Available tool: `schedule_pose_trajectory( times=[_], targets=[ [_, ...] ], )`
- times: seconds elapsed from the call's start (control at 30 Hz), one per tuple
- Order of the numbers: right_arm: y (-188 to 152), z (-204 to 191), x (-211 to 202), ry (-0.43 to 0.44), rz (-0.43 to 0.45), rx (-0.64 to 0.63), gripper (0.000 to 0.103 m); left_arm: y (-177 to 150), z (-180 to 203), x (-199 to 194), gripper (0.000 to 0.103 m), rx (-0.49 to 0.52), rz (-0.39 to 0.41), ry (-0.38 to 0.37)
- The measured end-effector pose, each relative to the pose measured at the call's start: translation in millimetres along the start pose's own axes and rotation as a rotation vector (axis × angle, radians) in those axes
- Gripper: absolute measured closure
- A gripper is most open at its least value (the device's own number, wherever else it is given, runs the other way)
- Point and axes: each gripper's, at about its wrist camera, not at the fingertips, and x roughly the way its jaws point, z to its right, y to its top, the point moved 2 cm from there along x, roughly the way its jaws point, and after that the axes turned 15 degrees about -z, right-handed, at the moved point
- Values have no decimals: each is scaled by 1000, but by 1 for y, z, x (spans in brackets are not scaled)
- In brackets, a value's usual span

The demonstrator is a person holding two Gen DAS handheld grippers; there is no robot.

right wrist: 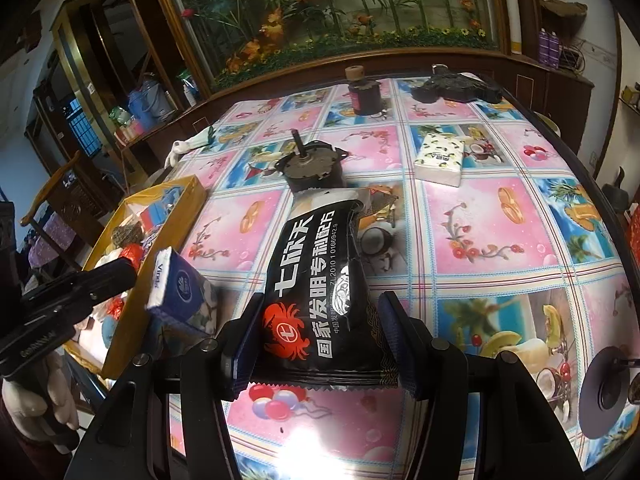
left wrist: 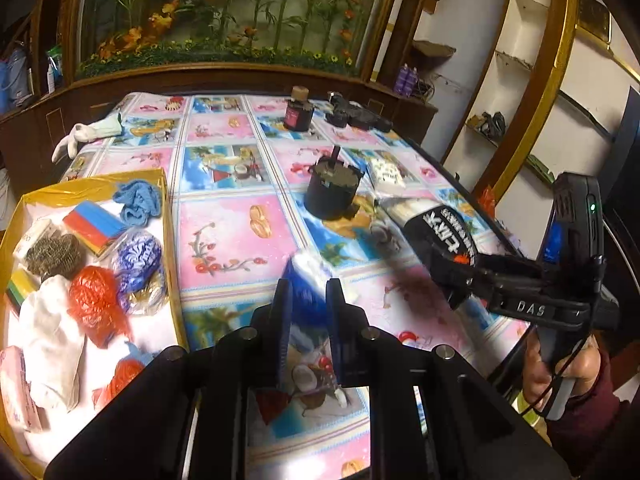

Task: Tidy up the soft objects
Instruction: 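Lift the tissue pack with the left tool and the snack bag with the right tool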

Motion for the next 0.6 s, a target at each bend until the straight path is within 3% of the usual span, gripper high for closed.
schedule_pose_trajectory(
  times=[0.03, 0.07, 0.17, 0.33, 0.53, 0.6],
  targets=[
    [-1, -1, -1, 2, 0, -1, 47, 0, -1, 2, 88, -4, -8, 3],
    [-2, -2, -1, 4, 2, -1, 47, 0, -2, 8, 81, -8, -28, 3],
    [-4, -2, -3, 7, 8, 3, 47, -3, -2, 23, 36, -45, -79, 8],
    [-8, 5, 2, 17, -7, 20, 47, 8, 12, 56, 33, -47, -97, 69],
    [-9, 15, 7, 33, -16, 48, 47, 23, 54, 95, 32, 203, -139, 201],
    [-10, 21, 8, 44, -15, 63, 47, 25, 64, 106, 21, 284, -147, 261]
  ],
)
